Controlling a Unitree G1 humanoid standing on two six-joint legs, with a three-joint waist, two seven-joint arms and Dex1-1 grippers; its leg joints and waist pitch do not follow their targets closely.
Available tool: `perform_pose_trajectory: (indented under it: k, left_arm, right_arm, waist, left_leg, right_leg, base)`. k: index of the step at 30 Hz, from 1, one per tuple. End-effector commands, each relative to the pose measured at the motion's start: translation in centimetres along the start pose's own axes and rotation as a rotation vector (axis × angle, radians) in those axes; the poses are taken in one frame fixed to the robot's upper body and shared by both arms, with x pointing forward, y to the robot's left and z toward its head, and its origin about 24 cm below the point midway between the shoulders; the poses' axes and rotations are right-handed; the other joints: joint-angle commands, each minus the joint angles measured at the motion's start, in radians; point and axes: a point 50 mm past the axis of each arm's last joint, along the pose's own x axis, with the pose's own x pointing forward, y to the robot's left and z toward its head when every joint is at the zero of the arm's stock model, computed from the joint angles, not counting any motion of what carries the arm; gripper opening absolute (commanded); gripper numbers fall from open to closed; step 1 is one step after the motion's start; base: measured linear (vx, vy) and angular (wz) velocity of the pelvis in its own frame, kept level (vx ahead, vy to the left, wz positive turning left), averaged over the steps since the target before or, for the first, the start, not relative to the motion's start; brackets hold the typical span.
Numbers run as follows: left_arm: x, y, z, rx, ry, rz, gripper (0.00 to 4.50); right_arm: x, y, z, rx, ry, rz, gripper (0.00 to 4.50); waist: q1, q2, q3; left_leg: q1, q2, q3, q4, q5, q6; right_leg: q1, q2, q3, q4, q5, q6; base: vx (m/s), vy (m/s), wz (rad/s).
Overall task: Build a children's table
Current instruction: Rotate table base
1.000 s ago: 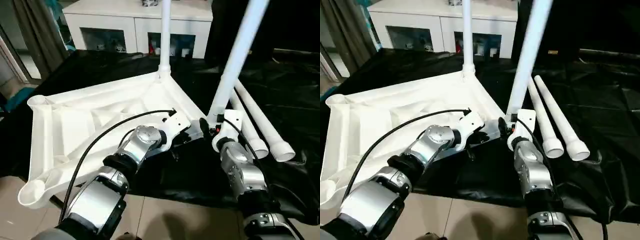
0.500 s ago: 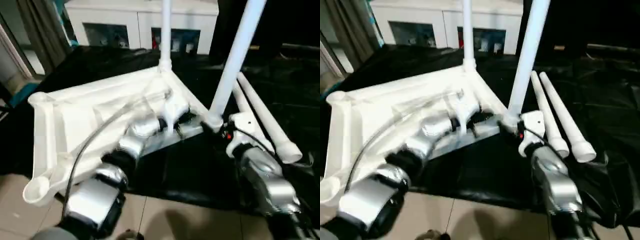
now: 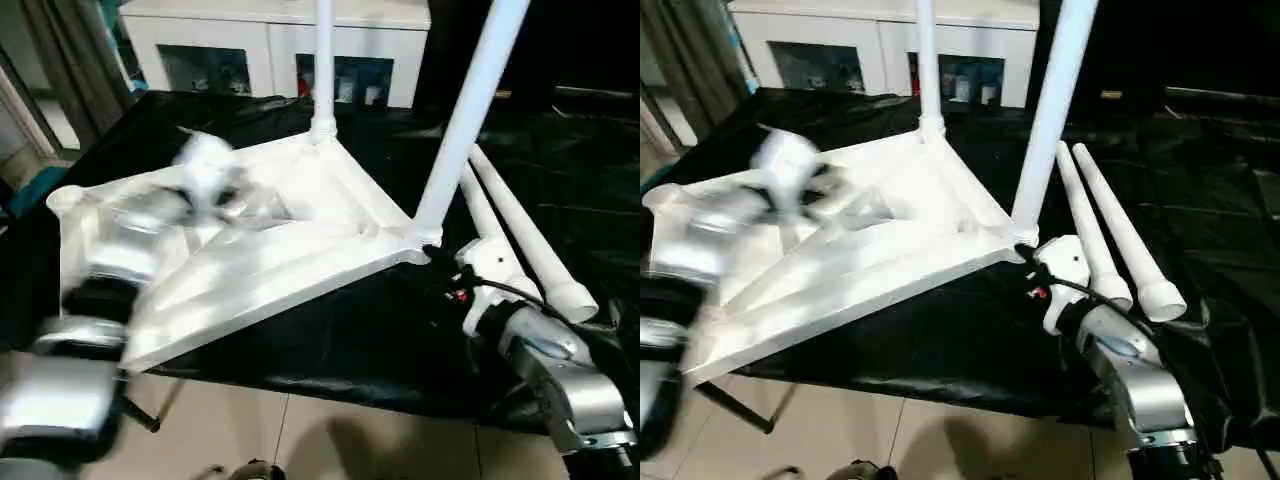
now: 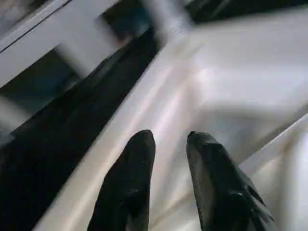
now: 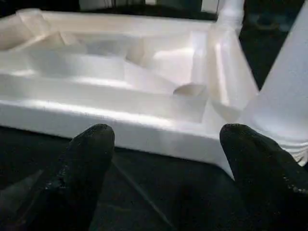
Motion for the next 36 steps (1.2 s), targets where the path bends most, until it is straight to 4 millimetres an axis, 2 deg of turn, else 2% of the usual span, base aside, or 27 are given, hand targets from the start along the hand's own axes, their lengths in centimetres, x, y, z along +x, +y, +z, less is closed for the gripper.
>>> perform_pose_trajectory:
  k: [1, 4, 6, 7, 8, 9, 11, 13, 15, 16, 17, 18, 19, 20, 21, 25, 27, 31, 36]
  left_arm:
    - [-0.9, 1.0, -0.7, -0.014, 0.064, 0.039, 1.42]
    - [-2.1, 2.1, -2.0, -0.014, 0.152, 0.068, 1.42]
    - [-2.3, 2.2, -2.9, -0.015, 0.189, 0.075, 1.12]
    - [-2.3, 2.2, -3.4, -0.007, 0.207, 0.077, 1.12]
    - [-2.3, 2.0, -3.7, -0.004, 0.216, 0.071, 1.05]
    - [-2.1, 1.7, -4.2, -0.015, 0.223, 0.055, 1.05]
    - [-1.9, 0.8, -5.1, -0.013, 0.233, 0.011, 0.81]
    - [-1.9, 0.1, -6.2, 0.012, 0.293, -0.008, 0.67]
    - [-1.8, -0.1, -6.5, 0.014, 0.307, -0.015, 0.66]
    - [-1.8, -0.3, -6.8, 0.021, 0.32, -0.025, 0.33]
    - [-1.8, -0.4, -6.8, 0.022, 0.322, -0.027, 0.25]
    - [-1.8, -0.6, -7.3, 0.048, 0.347, -0.042, 0.25]
    - [-1.8, -0.6, -7.3, 0.049, 0.349, -0.043, 0.27]
    - [-1.8, -1.0, -8.0, 0.067, 0.38, -0.062, 0.27]
    - [-1.8, -1.1, -8.1, 0.068, 0.385, -0.07, 0.15]
    - [-1.6, -2.1, -8.5, 0.058, 0.395, -0.136, 0.0]
    - [-1.5, -2.6, -8.5, 0.054, 0.391, -0.171, 0.0]
    - [-1.2, -3.4, -8.0, 0.064, 0.352, -0.28, 0.0]
    - [-1.2, -4.3, -7.0, 0.084, 0.29, -0.413, 0.0]
  right_arm:
    - [0.2, 0.3, -0.6, 0.008, 0.037, 0.009, 3.89]
    - [0.4, 0.2, -0.9, 0.008, 0.068, -0.009, 3.89]
    - [0.6, 0.0, -1.1, 0.016, 0.083, -0.03, 3.89]
    - [0.7, -0.1, -1.2, 0.021, 0.092, -0.04, 3.89]
    - [0.8, -0.2, -1.3, 0.025, 0.1, -0.048, 3.71]
    - [0.9, -0.3, -1.4, 0.033, 0.111, -0.051, 3.59]
    - [1.0, -0.1, -1.7, 0.037, 0.139, -0.036, 3.52]
    - [1.3, 0.2, -2.1, 0.03, 0.162, -0.019, 3.34]
    - [1.4, 0.3, -2.1, 0.03, 0.166, -0.017, 3.19]
    - [1.6, 0.4, -2.2, 0.031, 0.17, -0.016, 3.07]
    - [1.6, 0.4, -2.2, 0.031, 0.17, -0.016, 3.04]
    - [1.9, 0.5, -2.3, 0.033, 0.174, -0.015, 3.04]
    - [2.0, 0.5, -2.3, 0.033, 0.174, -0.015, 2.82]
    - [2.4, 0.7, -2.4, 0.038, 0.18, -0.013, 2.82]
    - [2.6, 0.8, -2.5, 0.037, 0.183, -0.01, 2.71]
    - [3.6, 1.1, -3.0, 0.039, 0.205, 0.002, 2.51]
    - [4.1, 1.1, -3.2, 0.04, 0.213, -0.005, 2.23]
    - [5.4, 0.6, -3.3, 0.062, 0.208, -0.052, 1.93]
    - [6.4, 0.7, -3.1, 0.075, 0.208, -0.043, 1.61]
  waist:
    - [0.001, -0.006, -0.066]
    - [0.007, -0.006, -0.067]
    - [0.009, -0.009, -0.068]
    - [0.011, -0.011, -0.067]
    - [0.011, -0.01, -0.067]
    - [0.014, -0.015, -0.066]
    - [0.014, -0.015, -0.067]
    - [0.014, -0.011, -0.069]
    - [0.014, -0.014, -0.07]
    - [0.014, -0.015, -0.071]
    - [0.015, -0.016, -0.071]
    - [0.016, -0.009, -0.072]
    - [0.015, -0.013, -0.072]
    - [0.017, -0.014, -0.074]
    - [0.016, -0.005, -0.074]
    - [0.015, -0.007, -0.072]
    - [0.016, -0.008, -0.073]
    - [0.017, -0.009, -0.072]
    - [0.016, -0.005, -0.069]
  left_leg:
    - [0.037, 0.078, -0.044, -0.078, -0.242, 0.011]
    - [0.037, 0.078, -0.042, -0.077, -0.231, 0.006]
    - [0.038, 0.076, -0.042, -0.076, -0.231, 0.005]
    - [0.038, 0.074, -0.041, -0.075, -0.233, 0.004]
    - [0.038, 0.074, -0.041, -0.076, -0.235, 0.002]
    - [0.037, 0.074, -0.042, -0.077, -0.235, 0.001]
    - [0.038, 0.073, -0.043, -0.077, -0.246, -0.005]
    - [0.042, 0.077, -0.045, -0.08, -0.253, -0.019]
    - [0.041, 0.076, -0.044, -0.08, -0.258, -0.024]
    - [0.041, 0.075, -0.045, -0.079, -0.257, -0.026]
    - [0.042, 0.076, -0.044, -0.079, -0.258, -0.026]
    - [0.041, 0.076, -0.045, -0.078, -0.257, -0.027]
    - [0.04, 0.076, -0.045, -0.078, -0.253, -0.026]
    - [0.042, 0.075, -0.045, -0.076, -0.247, -0.025]
    - [0.041, 0.074, -0.046, -0.076, -0.245, -0.025]
    - [0.044, 0.076, -0.046, -0.078, -0.277, -0.04]
    - [0.047, 0.076, -0.045, -0.077, -0.283, -0.046]
    - [0.045, 0.077, -0.045, -0.079, -0.281, -0.055]
    - [0.047, 0.081, -0.046, -0.084, -0.307, -0.068]
  right_leg:
    - [0.032, -0.085, 0.052, -0.062, -0.231, -0.185]
    - [0.032, -0.085, 0.054, -0.058, -0.196, -0.195]
    - [0.033, -0.087, 0.055, -0.058, -0.192, -0.196]
    - [0.032, -0.088, 0.055, -0.061, -0.205, -0.192]
    - [0.033, -0.089, 0.055, -0.061, -0.208, -0.192]
    - [0.033, -0.09, 0.055, -0.063, -0.219, -0.186]
    - [0.033, -0.088, 0.055, -0.065, -0.226, -0.176]
    - [0.031, -0.087, 0.055, -0.061, -0.191, -0.176]
    - [0.032, -0.087, 0.055, -0.059, -0.176, -0.179]
    - [0.035, -0.09, 0.055, -0.058, -0.158, -0.189]
    - [0.035, -0.09, 0.055, -0.058, -0.154, -0.191]
    - [0.035, -0.09, 0.055, -0.056, -0.139, -0.195]
    - [0.037, -0.09, 0.055, -0.054, -0.125, -0.197]
    - [0.037, -0.09, 0.055, -0.053, -0.116, -0.2]
    - [0.036, -0.09, 0.055, -0.052, -0.109, -0.203]
    - [0.037, -0.092, 0.055, -0.054, -0.127, -0.217]
    - [0.036, -0.094, 0.056, -0.055, -0.132, -0.223]
    - [0.038, -0.097, 0.056, -0.054, -0.138, -0.226]
    - [0.037, -0.097, 0.057, -0.055, -0.169, -0.222]
  base:
    - [0.0, 0.0, 0.0]
    - [0.0, 0.0, 0.0]
    - [0.0, 0.0, 0.0]
    - [0.0, 0.0, 0.0]
    - [0.0, 0.0, 0.0]
    - [0.0, 0.0, 0.0]
    - [0.0, 0.0, 0.0]
    - [0.0, 0.0, 0.0]
    - [0.0, 0.0, 0.0]
    - [0.0, 0.0, 0.0]
    - [0.0, 0.0, 0.0]
    - [0.0, 0.0, 0.0]
    - [0.0, 0.0, 0.0]
    - [0.0, 0.0, 0.0]
    - [0.0, 0.0, 0.0]
    - [0.0, 0.0, 0.0]
    - [0.0, 0.0, 0.0]
    - [0.0, 0.0, 0.0]
    - [0.0, 0.0, 0.0]
